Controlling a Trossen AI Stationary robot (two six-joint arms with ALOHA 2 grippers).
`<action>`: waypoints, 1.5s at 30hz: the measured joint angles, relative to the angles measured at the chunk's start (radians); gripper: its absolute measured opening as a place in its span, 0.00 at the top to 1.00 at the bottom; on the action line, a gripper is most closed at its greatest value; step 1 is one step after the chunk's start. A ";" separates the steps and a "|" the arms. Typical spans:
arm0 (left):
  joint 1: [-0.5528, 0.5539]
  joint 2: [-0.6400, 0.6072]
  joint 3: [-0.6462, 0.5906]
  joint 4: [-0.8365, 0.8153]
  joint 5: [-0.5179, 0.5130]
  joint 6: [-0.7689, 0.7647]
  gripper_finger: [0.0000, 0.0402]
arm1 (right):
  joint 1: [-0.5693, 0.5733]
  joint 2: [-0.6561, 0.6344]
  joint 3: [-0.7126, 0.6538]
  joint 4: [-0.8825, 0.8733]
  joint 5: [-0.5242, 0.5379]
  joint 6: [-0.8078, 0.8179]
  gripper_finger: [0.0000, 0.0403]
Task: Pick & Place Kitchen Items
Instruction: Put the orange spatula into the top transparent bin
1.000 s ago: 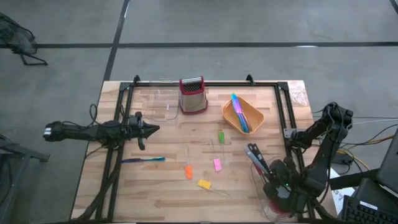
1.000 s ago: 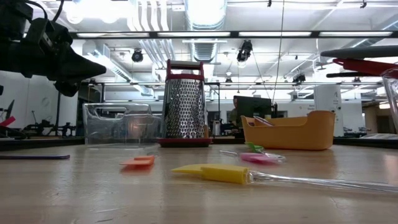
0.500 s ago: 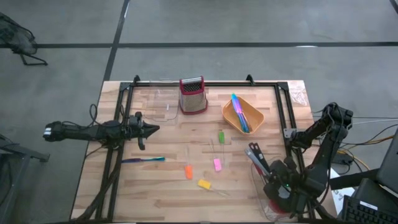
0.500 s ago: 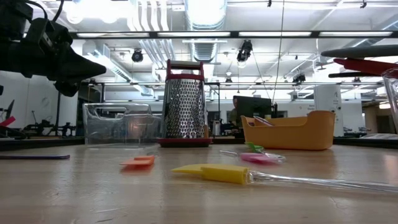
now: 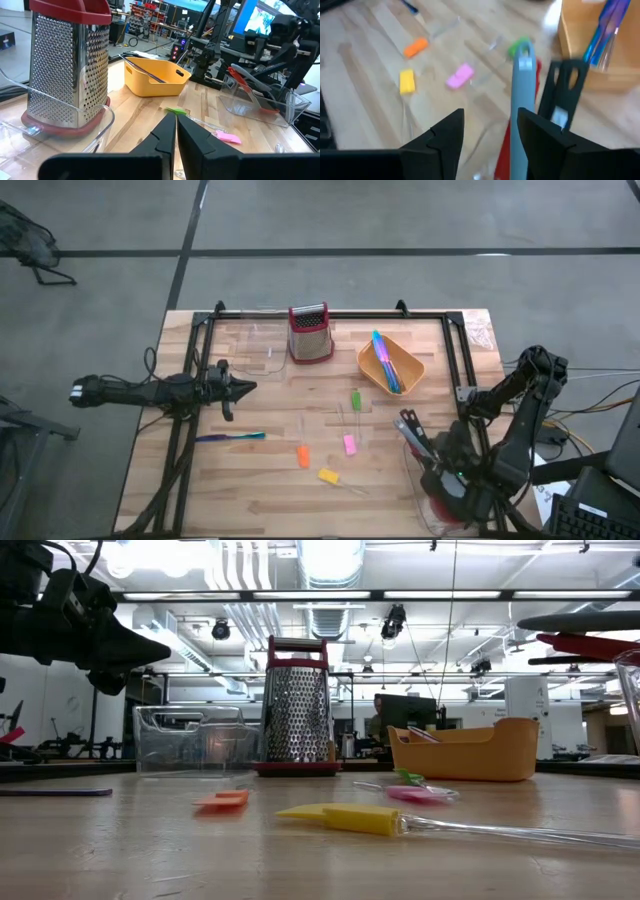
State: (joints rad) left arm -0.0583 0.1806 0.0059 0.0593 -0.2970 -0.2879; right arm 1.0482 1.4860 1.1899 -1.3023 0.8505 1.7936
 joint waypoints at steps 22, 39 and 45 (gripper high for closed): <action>0.000 0.000 0.000 0.000 0.000 0.000 0.94 | -0.552 -0.005 0.004 0.925 -0.185 -1.532 0.89; 0.000 0.000 0.000 0.004 0.000 0.000 0.95 | -0.817 0.007 -0.056 1.102 -0.584 -1.686 0.98; 0.000 0.000 0.000 0.004 0.000 0.000 0.94 | -0.876 0.008 -0.107 1.213 -0.623 -1.767 0.98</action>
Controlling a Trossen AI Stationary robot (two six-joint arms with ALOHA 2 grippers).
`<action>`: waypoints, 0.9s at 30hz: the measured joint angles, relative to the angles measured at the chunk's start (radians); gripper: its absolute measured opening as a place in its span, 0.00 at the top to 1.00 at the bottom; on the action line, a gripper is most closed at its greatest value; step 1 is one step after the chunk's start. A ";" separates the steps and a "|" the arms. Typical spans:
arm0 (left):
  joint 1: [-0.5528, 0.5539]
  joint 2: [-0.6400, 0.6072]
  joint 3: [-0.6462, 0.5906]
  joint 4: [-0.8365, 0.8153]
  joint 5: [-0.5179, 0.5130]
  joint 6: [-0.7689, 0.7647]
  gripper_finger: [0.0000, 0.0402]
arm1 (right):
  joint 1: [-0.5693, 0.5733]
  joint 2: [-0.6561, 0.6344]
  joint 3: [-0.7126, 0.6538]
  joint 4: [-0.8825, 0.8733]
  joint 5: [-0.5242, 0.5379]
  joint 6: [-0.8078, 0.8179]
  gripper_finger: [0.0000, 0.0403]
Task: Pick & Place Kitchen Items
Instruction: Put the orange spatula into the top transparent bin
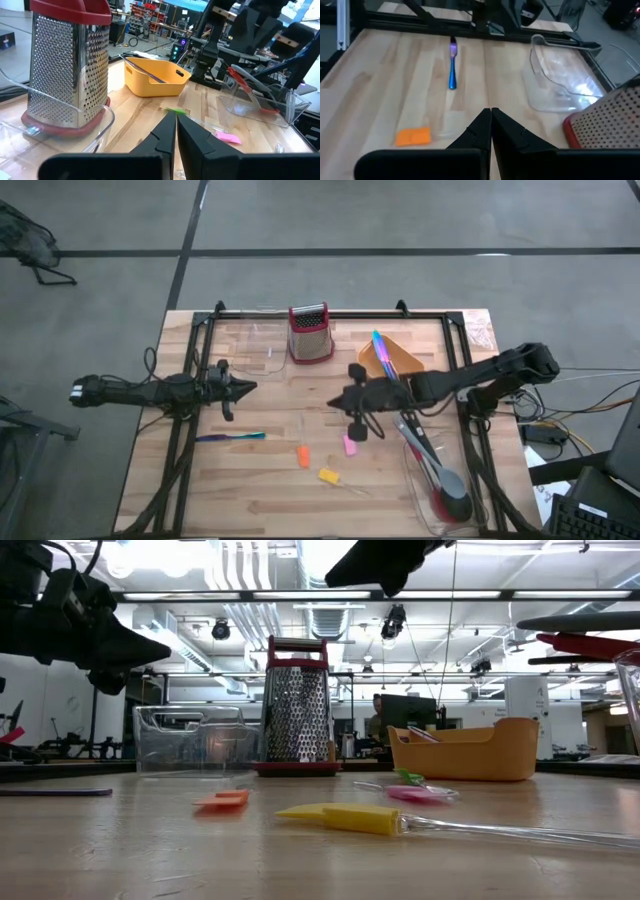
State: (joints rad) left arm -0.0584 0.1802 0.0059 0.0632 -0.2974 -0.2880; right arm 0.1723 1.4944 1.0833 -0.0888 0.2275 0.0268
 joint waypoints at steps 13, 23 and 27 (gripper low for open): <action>0.000 -0.001 0.000 0.088 0.005 -0.273 0.94 | -0.078 0.027 -0.008 0.011 -0.001 -0.021 0.98; -0.014 0.129 0.073 0.090 0.063 -0.306 0.91 | -0.083 0.024 -0.051 0.034 -0.049 -0.057 0.98; -0.014 0.243 0.121 0.094 0.073 -0.260 0.81 | -0.121 0.023 -0.087 0.146 -0.227 -0.086 0.98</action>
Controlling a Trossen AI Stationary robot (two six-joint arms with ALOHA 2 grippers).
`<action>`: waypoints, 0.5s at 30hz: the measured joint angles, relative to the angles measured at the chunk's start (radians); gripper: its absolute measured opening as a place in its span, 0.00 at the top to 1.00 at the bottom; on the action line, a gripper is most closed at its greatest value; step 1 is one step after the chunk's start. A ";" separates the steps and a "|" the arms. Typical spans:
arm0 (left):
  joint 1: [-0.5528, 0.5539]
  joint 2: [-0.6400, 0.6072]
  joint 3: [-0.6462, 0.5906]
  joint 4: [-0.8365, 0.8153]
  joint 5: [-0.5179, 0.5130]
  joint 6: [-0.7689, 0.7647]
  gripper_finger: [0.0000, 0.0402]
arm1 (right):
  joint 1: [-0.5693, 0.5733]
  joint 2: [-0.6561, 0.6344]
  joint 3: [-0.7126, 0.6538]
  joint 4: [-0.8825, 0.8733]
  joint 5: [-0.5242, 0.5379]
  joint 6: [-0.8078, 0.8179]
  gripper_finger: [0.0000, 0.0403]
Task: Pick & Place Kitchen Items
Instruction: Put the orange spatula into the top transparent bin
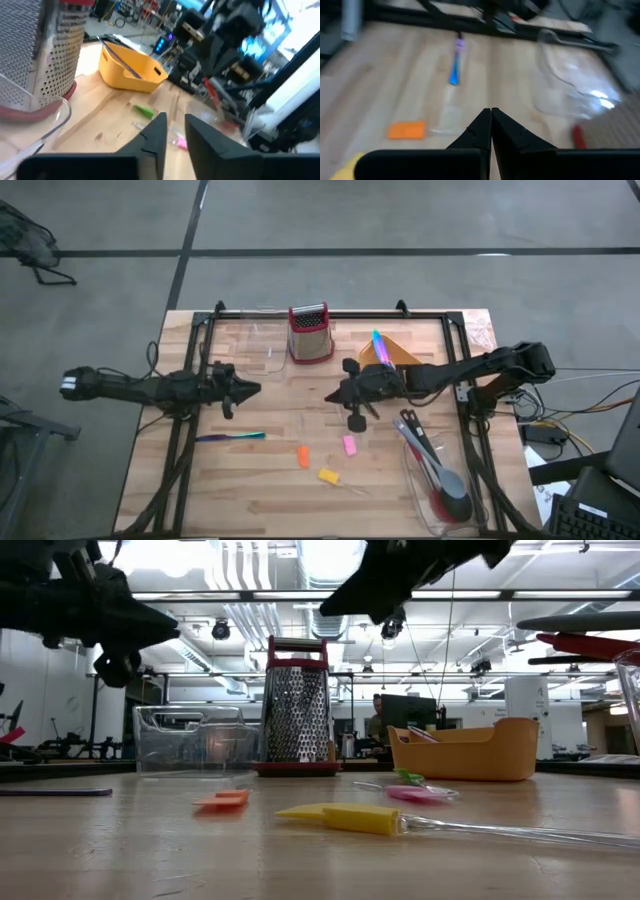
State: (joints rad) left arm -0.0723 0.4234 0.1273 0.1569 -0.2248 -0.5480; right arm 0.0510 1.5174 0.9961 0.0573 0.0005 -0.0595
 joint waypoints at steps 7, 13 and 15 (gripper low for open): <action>0.000 0.205 0.100 0.000 0.012 0.060 0.61 | -0.110 -0.014 -0.057 0.098 -0.175 -0.008 0.98; -0.002 0.358 0.178 0.002 0.077 0.112 0.58 | -0.148 -0.091 -0.130 0.097 -0.120 0.022 0.98; -0.002 0.392 0.199 0.008 0.081 0.131 0.58 | -0.130 -0.146 -0.172 0.097 -0.054 0.015 0.98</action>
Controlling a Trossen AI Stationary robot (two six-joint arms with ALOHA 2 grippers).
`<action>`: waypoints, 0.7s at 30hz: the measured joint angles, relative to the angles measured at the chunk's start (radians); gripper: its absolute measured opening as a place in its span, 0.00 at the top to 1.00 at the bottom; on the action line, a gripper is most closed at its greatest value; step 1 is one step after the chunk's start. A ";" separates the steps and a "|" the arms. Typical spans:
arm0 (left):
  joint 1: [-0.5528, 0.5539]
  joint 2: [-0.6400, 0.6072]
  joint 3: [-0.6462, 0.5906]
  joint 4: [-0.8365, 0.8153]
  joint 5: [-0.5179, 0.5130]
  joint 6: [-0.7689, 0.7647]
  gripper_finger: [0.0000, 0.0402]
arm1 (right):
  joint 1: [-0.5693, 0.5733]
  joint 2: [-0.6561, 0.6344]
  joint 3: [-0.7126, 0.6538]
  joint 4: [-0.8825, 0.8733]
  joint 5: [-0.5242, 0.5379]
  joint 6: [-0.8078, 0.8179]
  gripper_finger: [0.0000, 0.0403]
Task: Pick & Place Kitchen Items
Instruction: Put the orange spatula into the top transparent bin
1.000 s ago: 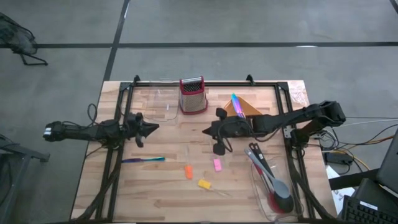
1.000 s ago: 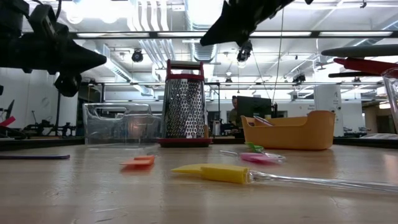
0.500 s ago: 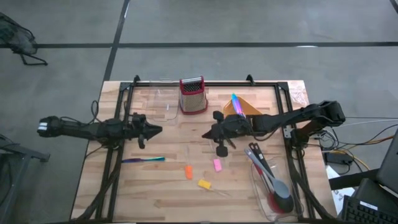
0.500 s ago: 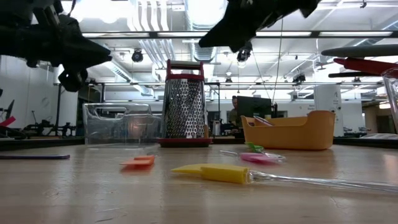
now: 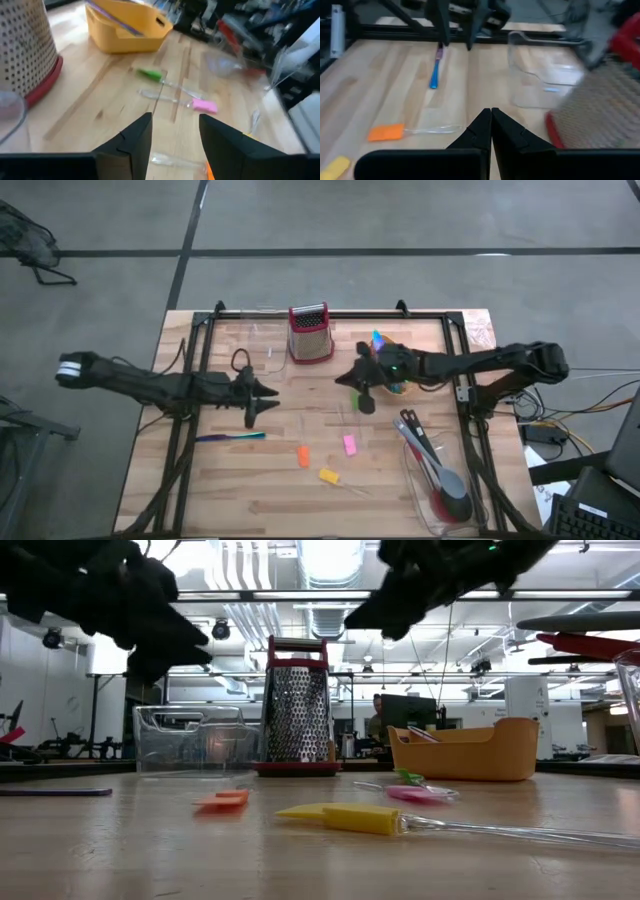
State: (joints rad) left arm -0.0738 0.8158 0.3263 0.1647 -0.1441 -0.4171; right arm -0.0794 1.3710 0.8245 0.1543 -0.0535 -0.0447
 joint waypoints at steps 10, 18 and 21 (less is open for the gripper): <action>0.000 0.184 0.094 -0.050 0.045 0.121 0.58 | 0.002 -0.395 -0.338 0.122 -0.035 0.027 0.98; -0.026 0.372 0.233 -0.072 0.180 0.221 0.58 | 0.001 -0.647 -0.541 0.226 -0.111 0.073 0.98; -0.044 0.444 0.297 -0.106 0.183 0.232 0.58 | 0.001 -0.719 -0.590 0.234 -0.112 0.110 0.98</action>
State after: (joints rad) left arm -0.1177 1.2599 0.6233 0.0582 0.0389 -0.1849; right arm -0.0788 0.6520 0.2346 0.3879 -0.1650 0.0649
